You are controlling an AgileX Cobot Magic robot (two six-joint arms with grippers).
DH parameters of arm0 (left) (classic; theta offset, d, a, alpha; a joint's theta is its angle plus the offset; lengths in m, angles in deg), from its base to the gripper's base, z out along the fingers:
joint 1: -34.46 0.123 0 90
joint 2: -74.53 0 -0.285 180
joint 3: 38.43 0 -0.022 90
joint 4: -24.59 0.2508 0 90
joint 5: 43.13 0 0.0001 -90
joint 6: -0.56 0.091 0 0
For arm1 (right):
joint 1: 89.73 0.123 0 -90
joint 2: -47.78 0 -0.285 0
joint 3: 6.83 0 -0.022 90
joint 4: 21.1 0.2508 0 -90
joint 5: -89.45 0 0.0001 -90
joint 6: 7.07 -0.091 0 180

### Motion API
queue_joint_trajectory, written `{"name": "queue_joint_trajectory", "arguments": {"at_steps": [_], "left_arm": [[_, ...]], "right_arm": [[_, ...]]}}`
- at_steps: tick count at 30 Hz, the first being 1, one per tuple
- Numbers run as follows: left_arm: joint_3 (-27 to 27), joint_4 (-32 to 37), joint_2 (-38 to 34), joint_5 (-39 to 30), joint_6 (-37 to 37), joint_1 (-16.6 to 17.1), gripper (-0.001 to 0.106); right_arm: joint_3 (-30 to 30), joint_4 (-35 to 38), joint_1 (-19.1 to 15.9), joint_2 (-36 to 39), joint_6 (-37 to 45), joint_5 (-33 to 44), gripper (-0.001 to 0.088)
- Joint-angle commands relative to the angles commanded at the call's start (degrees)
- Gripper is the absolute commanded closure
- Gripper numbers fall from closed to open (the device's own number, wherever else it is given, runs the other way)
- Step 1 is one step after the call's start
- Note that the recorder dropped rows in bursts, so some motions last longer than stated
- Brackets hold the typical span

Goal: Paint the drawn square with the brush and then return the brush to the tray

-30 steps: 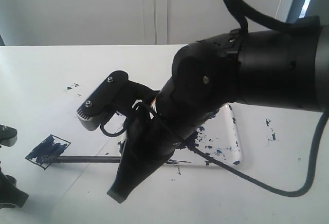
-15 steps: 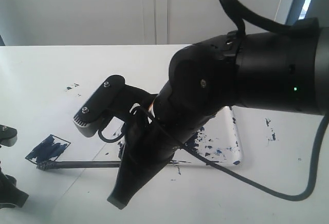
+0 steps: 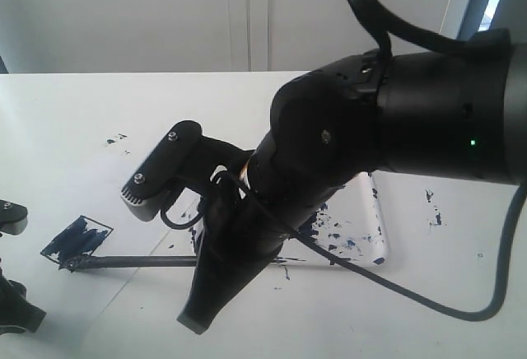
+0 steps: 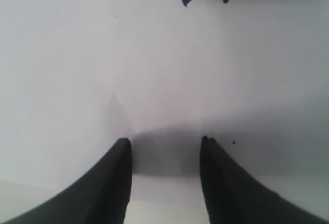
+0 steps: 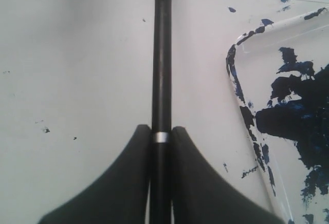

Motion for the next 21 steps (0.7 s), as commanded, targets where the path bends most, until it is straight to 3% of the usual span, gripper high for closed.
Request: {"name": "queue_joint_trajectory", "arguments": {"at_steps": [6,21], "left_arm": [[0.0,0.0,0.0,0.0,0.0,0.0,0.057],[-1.9,-0.2,2.4,-0.4,0.0,0.0,0.057]], "right_arm": [[0.0,-6.1,0.0,0.0,-5.7,0.2,0.0868],[0.0,-5.7,0.0,0.0,-5.8,0.0,0.0868]]}}
